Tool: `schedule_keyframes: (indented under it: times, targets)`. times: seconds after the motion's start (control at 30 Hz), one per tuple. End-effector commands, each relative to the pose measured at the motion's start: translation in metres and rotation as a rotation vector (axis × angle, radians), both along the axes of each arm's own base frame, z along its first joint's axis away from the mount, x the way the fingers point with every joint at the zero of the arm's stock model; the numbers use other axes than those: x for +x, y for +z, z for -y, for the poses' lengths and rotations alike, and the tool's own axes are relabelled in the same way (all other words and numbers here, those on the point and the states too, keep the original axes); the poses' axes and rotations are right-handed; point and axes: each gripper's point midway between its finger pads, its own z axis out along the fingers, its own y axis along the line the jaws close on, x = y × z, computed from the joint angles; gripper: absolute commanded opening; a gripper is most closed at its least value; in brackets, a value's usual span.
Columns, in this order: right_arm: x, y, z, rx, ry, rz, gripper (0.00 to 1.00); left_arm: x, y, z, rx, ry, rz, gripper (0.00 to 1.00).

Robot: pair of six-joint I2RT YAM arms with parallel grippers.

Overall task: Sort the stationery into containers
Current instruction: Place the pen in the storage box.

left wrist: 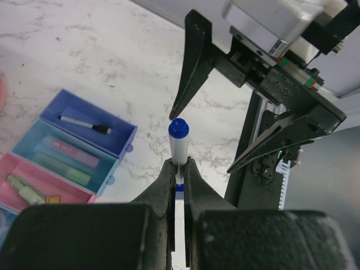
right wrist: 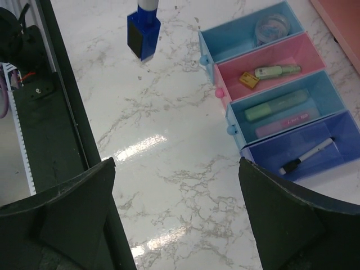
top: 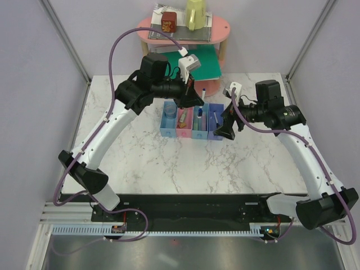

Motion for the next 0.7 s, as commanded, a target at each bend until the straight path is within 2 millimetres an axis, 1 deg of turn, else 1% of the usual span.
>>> schedule_keyframes:
  times: [0.0,0.07,0.2,0.27,0.37,0.67]
  targets:
    - [0.001,0.04,-0.017,0.108,0.076,0.062,0.98,-0.006,0.02,0.019,-0.104,-0.089,-0.052,0.02]
    - [0.003,0.049,-0.022,0.138,0.087,0.06,0.98,-0.009,0.021,0.023,-0.123,-0.101,-0.089,0.02]
    - [0.003,0.067,-0.028,0.173,0.114,0.08,0.98,-0.007,0.019,0.027,-0.13,-0.115,-0.091,0.02]
    - [0.003,0.071,-0.03,0.178,0.125,0.089,0.98,-0.007,0.018,0.028,-0.131,-0.123,-0.093,0.02]
    - [0.005,0.071,-0.034,0.181,0.135,0.088,0.98,-0.008,0.021,0.03,-0.141,-0.137,-0.096,0.02]
    - [0.014,0.062,-0.043,0.18,0.146,0.067,0.97,-0.009,0.03,0.034,-0.169,-0.154,-0.092,0.02]
